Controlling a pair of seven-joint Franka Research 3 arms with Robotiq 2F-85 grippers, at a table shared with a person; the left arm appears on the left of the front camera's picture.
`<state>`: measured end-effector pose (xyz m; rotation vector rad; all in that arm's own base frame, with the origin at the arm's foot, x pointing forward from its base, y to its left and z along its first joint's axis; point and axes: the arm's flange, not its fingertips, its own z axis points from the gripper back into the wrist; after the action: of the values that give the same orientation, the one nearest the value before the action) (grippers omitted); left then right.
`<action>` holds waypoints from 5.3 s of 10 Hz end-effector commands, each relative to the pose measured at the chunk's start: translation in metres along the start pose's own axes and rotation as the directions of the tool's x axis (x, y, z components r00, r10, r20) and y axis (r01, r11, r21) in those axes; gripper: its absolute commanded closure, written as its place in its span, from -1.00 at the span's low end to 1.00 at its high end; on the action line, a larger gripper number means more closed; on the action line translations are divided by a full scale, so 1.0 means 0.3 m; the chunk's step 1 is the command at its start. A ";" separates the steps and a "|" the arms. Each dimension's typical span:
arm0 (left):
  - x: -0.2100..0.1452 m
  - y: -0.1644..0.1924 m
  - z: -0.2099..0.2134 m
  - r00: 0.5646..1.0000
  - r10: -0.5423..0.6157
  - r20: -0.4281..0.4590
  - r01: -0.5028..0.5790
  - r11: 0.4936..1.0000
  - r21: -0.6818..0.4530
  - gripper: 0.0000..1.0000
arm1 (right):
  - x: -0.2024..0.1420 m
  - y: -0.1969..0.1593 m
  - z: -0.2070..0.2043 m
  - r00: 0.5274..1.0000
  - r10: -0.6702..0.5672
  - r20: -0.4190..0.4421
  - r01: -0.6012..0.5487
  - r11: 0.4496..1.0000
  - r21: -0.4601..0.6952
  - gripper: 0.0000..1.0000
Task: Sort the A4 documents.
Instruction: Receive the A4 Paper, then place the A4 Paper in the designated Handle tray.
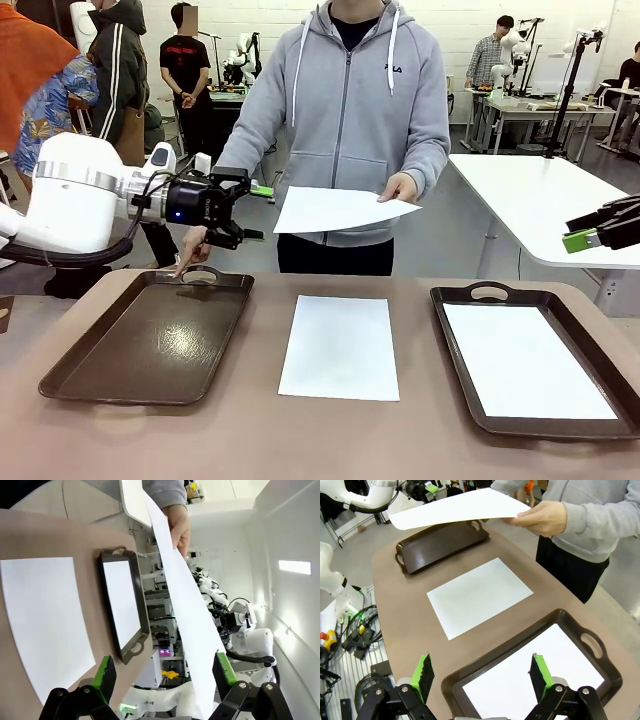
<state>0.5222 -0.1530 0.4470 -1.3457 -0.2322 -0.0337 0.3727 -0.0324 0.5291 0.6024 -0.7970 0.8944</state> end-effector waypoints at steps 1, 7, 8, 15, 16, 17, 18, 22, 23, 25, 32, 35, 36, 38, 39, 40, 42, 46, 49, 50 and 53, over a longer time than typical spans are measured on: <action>0.031 -0.013 -0.030 0.999 0.043 -0.020 -0.044 0.997 -0.068 -1.00 | -0.002 -0.001 0.000 1.000 -0.002 0.001 0.002 1.000 0.001 -1.00; 0.061 -0.031 -0.138 0.979 0.133 -0.157 -0.156 0.977 -0.144 -1.00 | -0.002 -0.001 0.000 1.000 -0.002 0.001 0.002 1.000 0.001 -1.00; 0.063 -0.040 -0.153 0.975 0.142 -0.170 -0.169 0.974 -0.154 -1.00 | -0.002 -0.001 0.000 1.000 -0.002 0.001 0.002 1.000 0.001 -1.00; 0.072 0.007 -0.170 0.977 0.150 -0.153 -0.181 0.960 -0.212 -0.21 | -0.002 -0.001 0.000 1.000 -0.002 0.001 0.002 1.000 0.001 -1.00; 0.074 0.008 -0.166 0.978 0.146 -0.150 -0.173 0.967 -0.189 -0.49 | -0.002 -0.001 0.000 1.000 -0.002 0.001 0.002 1.000 0.001 -1.00; 0.073 0.005 -0.159 0.983 0.135 -0.127 -0.153 0.977 -0.148 0.18 | -0.002 -0.001 0.000 1.000 -0.002 0.001 0.002 1.000 0.001 -1.00; 0.074 0.000 -0.154 0.986 0.125 -0.114 -0.140 0.981 -0.135 -0.10 | -0.002 -0.001 0.000 1.000 -0.002 0.001 0.002 1.000 0.001 -1.00; 0.075 0.001 -0.153 0.988 0.114 -0.099 -0.125 0.986 -0.109 0.69 | -0.002 -0.001 0.000 1.000 -0.002 0.001 0.002 1.000 0.001 -1.00; 0.076 0.005 -0.155 0.988 0.117 -0.099 -0.128 0.986 -0.110 1.00 | -0.002 -0.001 0.000 1.000 -0.002 0.001 0.002 1.000 0.001 -1.00; 0.080 0.014 -0.159 0.987 0.122 -0.100 -0.133 0.985 -0.111 1.00 | -0.002 -0.001 0.000 1.000 -0.002 0.001 0.002 1.000 0.001 -1.00; 0.081 0.009 -0.151 0.984 0.139 -0.110 -0.152 0.980 -0.128 1.00 | -0.002 -0.001 0.000 1.000 -0.002 0.001 0.002 1.000 0.001 -1.00; 0.081 0.009 -0.151 0.984 0.139 -0.110 -0.152 0.980 -0.128 1.00 | -0.002 -0.001 0.000 1.000 -0.002 0.001 0.002 1.000 0.001 -1.00; 0.081 0.009 -0.151 0.984 0.139 -0.110 -0.152 0.980 -0.128 1.00 | -0.002 -0.001 0.000 1.000 -0.002 0.001 0.002 1.000 0.001 -1.00; 0.081 0.009 -0.151 0.984 0.139 -0.110 -0.152 0.980 -0.128 1.00 | -0.002 -0.001 0.000 1.000 -0.002 0.001 0.002 1.000 0.001 -1.00; 0.081 0.009 -0.151 0.984 0.139 -0.110 -0.152 0.980 -0.128 1.00 | -0.002 -0.001 0.000 1.000 -0.002 0.001 0.002 1.000 0.001 -1.00; 0.081 0.009 -0.151 0.984 0.139 -0.110 -0.152 0.980 -0.128 1.00 | -0.002 -0.001 0.000 1.000 -0.002 0.001 0.002 1.000 0.001 -1.00; 0.081 0.009 -0.151 0.984 0.139 -0.110 -0.152 0.980 -0.128 1.00 | -0.002 -0.001 0.000 1.000 -0.002 0.001 0.002 1.000 0.001 -1.00; 0.081 0.009 -0.151 0.984 0.139 -0.110 -0.152 0.980 -0.128 1.00 | -0.002 -0.001 0.000 1.000 -0.002 0.001 0.002 1.000 0.001 -1.00; 0.057 0.012 -0.147 0.983 0.110 -0.149 -0.128 0.985 -0.116 0.98 | -0.002 -0.001 0.000 1.000 -0.002 0.001 0.002 1.000 0.001 -1.00; 0.035 0.019 -0.135 0.981 0.092 -0.174 -0.109 0.990 -0.094 0.98 | -0.002 -0.001 0.000 1.000 -0.002 0.001 0.002 1.000 0.001 -1.00; 0.001 0.064 -0.013 0.981 0.070 -0.180 -0.069 0.998 0.016 0.98 | -0.002 -0.001 0.000 1.000 -0.002 0.001 0.002 1.000 0.001 -1.00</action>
<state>0.5348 -0.1704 0.4265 -1.3673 -0.0093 -0.0748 0.3727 -0.0330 0.5291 0.6017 -0.7972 0.8929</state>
